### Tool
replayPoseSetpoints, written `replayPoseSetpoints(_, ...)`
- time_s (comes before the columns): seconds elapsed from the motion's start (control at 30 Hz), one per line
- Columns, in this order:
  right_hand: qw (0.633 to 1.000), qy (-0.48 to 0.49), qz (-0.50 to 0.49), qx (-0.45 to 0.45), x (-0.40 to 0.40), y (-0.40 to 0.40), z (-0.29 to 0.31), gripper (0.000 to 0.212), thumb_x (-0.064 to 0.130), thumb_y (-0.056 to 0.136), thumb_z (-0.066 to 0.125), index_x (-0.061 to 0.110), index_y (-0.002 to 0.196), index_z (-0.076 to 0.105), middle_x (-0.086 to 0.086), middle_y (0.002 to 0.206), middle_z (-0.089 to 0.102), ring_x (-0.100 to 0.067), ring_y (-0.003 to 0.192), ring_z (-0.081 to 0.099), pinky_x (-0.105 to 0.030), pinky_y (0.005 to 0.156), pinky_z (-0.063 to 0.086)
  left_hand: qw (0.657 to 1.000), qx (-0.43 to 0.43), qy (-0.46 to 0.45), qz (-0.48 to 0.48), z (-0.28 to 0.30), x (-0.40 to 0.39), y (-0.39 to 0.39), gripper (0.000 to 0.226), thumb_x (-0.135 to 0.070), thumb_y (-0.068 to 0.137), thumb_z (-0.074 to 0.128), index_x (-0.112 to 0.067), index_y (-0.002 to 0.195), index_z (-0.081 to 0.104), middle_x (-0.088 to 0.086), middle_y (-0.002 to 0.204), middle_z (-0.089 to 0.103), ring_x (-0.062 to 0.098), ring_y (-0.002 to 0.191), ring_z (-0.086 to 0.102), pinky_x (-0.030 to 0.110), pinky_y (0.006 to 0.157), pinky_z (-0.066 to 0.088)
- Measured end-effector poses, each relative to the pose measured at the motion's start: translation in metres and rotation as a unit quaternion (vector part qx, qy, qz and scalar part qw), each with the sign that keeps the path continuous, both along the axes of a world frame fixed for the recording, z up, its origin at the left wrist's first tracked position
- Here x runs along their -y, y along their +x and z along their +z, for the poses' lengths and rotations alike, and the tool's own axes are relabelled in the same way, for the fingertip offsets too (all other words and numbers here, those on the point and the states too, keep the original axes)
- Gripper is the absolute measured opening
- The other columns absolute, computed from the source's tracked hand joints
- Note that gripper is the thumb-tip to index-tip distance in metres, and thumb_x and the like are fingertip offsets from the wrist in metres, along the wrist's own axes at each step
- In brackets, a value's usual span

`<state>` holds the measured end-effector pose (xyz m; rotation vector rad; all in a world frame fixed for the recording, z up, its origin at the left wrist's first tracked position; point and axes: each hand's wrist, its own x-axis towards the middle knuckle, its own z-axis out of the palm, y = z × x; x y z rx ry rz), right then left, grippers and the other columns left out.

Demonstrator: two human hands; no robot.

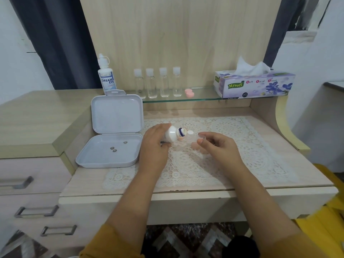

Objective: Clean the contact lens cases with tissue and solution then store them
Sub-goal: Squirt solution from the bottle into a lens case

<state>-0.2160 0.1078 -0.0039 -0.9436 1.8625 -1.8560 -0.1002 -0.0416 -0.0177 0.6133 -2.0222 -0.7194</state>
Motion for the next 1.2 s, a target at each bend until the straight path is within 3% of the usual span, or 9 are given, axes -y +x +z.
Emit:
replayPoseSetpoints(0.13, 1.0, 0.005, -0.002, 0.007, -0.0005, 0.0012, 0.0013, 0.013, 0.023, 0.085, 0.072, 0.033, 0.092, 0.072, -0.007, 0.091, 0.071, -0.015, 0.086, 0.065, -0.03, 0.088, 0.052, 1.0, 0.001, -0.006, 0.001, -0.0002, 0.0002, 0.0002, 0.053, 0.01, 0.076, 0.067, -0.018, 0.121, 0.063, -0.004, 0.123, 0.06, 0.014, 0.118, 0.047, 0.022, 0.101, 0.032)
replayPoseSetpoints(0.27, 1.0, 0.008, 0.001, 0.009, -0.0006, 0.0024, 0.0025, 0.013, 0.021, 0.085, 0.072, 0.033, 0.092, 0.072, -0.005, 0.094, 0.073, -0.022, 0.095, 0.067, -0.033, 0.091, 0.053, 1.0, -0.002, -0.004, 0.005, 0.0003, -0.0007, 0.0006, 0.054, 0.012, 0.075, 0.065, -0.018, 0.12, 0.063, -0.004, 0.123, 0.06, 0.013, 0.119, 0.047, 0.021, 0.101, 0.03)
replayPoseSetpoints(0.53, 1.0, 0.014, -0.001, 0.018, -0.0005, 0.0024, 0.0032, 0.015, 0.019, 0.085, 0.072, 0.031, 0.094, 0.072, -0.008, 0.096, 0.073, -0.023, 0.096, 0.067, -0.029, 0.089, 0.053, 1.0, -0.001, -0.02, 0.003, 0.0004, -0.0006, 0.0007, 0.054, 0.012, 0.073, 0.065, -0.018, 0.118, 0.064, -0.004, 0.123, 0.061, 0.014, 0.119, 0.047, 0.022, 0.102, 0.031)
replayPoseSetpoints(0.77, 1.0, 0.011, -0.002, 0.026, 0.0, 0.0032, 0.0023, 0.012, 0.019, 0.084, 0.073, 0.029, 0.091, 0.074, -0.008, 0.096, 0.073, -0.026, 0.097, 0.068, -0.042, 0.095, 0.052, 1.0, -0.006, -0.025, -0.004, 0.0008, -0.0011, 0.0011, 0.053, 0.011, 0.073, 0.066, -0.019, 0.117, 0.064, -0.006, 0.121, 0.061, 0.015, 0.117, 0.048, 0.03, 0.102, 0.036)
replayPoseSetpoints(1.03, 1.0, 0.015, -0.008, 0.015, -0.0006, 0.0044, 0.0038, 0.013, 0.02, 0.085, 0.072, 0.032, 0.089, 0.073, -0.011, 0.098, 0.072, -0.028, 0.098, 0.067, -0.04, 0.094, 0.053, 1.0, -0.008, 0.015, -0.016, 0.0032, -0.0049, 0.0022, 0.056, 0.007, 0.073, 0.07, -0.02, 0.121, 0.062, -0.015, 0.116, 0.057, 0.015, 0.117, 0.05, 0.039, 0.104, 0.04)
replayPoseSetpoints(1.2, 1.0, 0.014, -0.01, 0.014, -0.0012, 0.0043, 0.0046, 0.014, 0.02, 0.086, 0.072, 0.034, 0.088, 0.072, -0.007, 0.095, 0.072, -0.025, 0.097, 0.066, -0.033, 0.09, 0.052, 0.998, -0.008, 0.064, -0.013, 0.005, -0.0061, 0.0023, 0.056, 0.004, 0.077, 0.071, -0.022, 0.125, 0.059, -0.011, 0.12, 0.057, 0.013, 0.117, 0.05, 0.034, 0.105, 0.039)
